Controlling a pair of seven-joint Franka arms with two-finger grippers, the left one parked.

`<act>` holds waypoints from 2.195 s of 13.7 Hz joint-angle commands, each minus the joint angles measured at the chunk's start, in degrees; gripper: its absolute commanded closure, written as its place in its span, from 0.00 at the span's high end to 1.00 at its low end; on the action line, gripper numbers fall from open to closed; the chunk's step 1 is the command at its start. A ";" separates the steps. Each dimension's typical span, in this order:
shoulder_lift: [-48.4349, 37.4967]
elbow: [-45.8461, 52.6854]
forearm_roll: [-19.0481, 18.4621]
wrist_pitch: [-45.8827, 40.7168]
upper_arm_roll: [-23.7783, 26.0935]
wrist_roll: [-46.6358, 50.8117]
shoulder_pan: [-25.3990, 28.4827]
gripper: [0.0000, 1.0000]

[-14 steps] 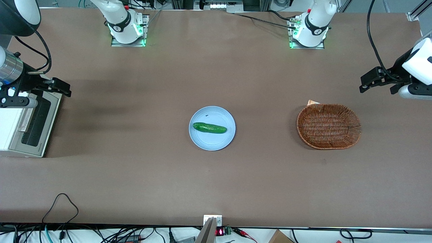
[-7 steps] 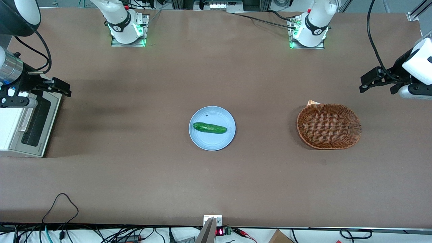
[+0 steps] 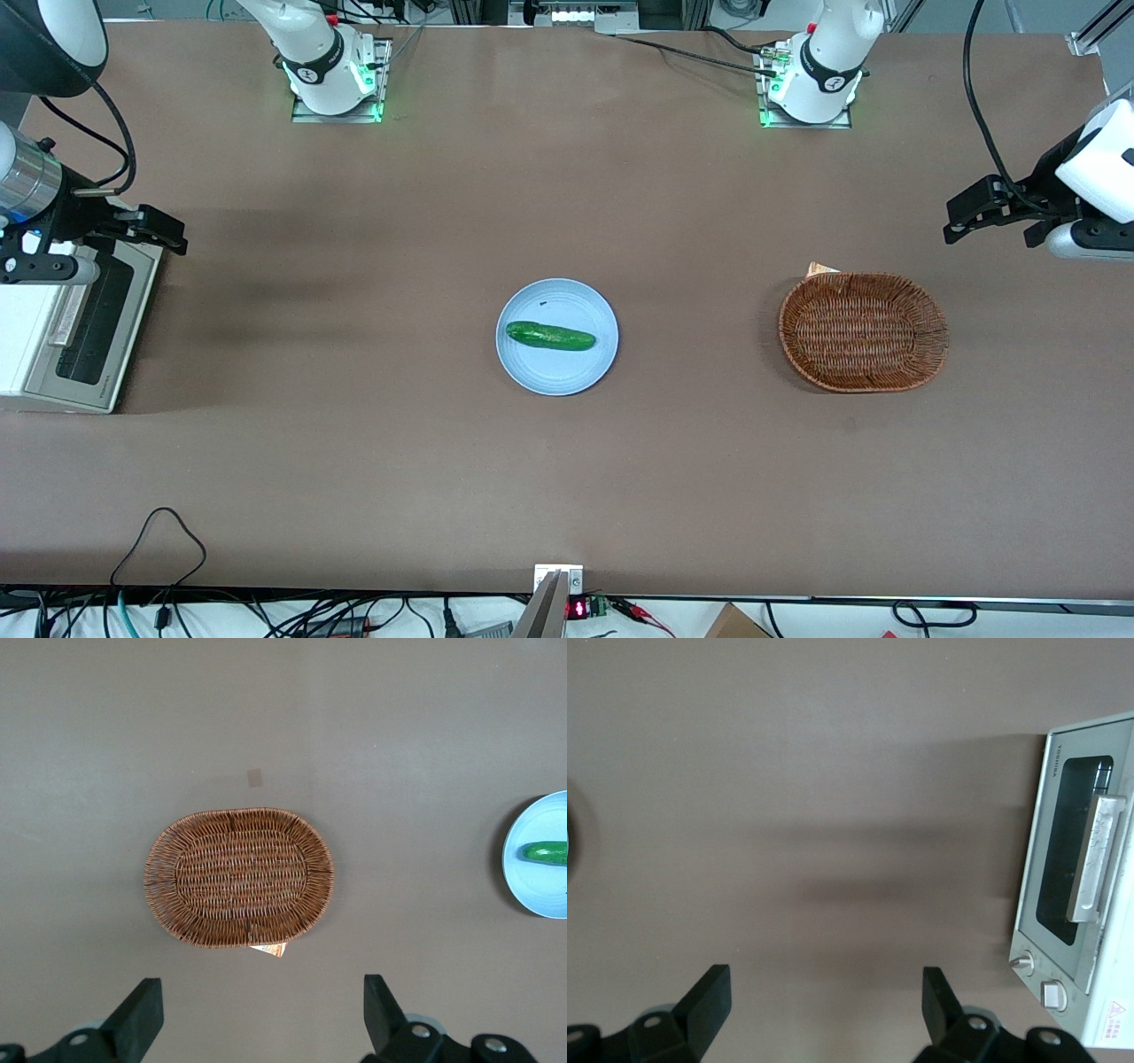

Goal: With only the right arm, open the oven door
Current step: 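Close the right gripper and move it toward the toaster oven door handle, then lower the right gripper onto the top of the oven door handle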

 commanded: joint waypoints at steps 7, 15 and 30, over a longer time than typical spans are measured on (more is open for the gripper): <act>0.51 0.71 2.50 -0.87 -0.19 2.96 -0.08 0.00; 2.52 0.71 -1.43 -0.78 -0.19 1.73 -0.08 0.00; 17.03 -7.71 -46.79 8.16 -3.62 19.03 -3.76 0.00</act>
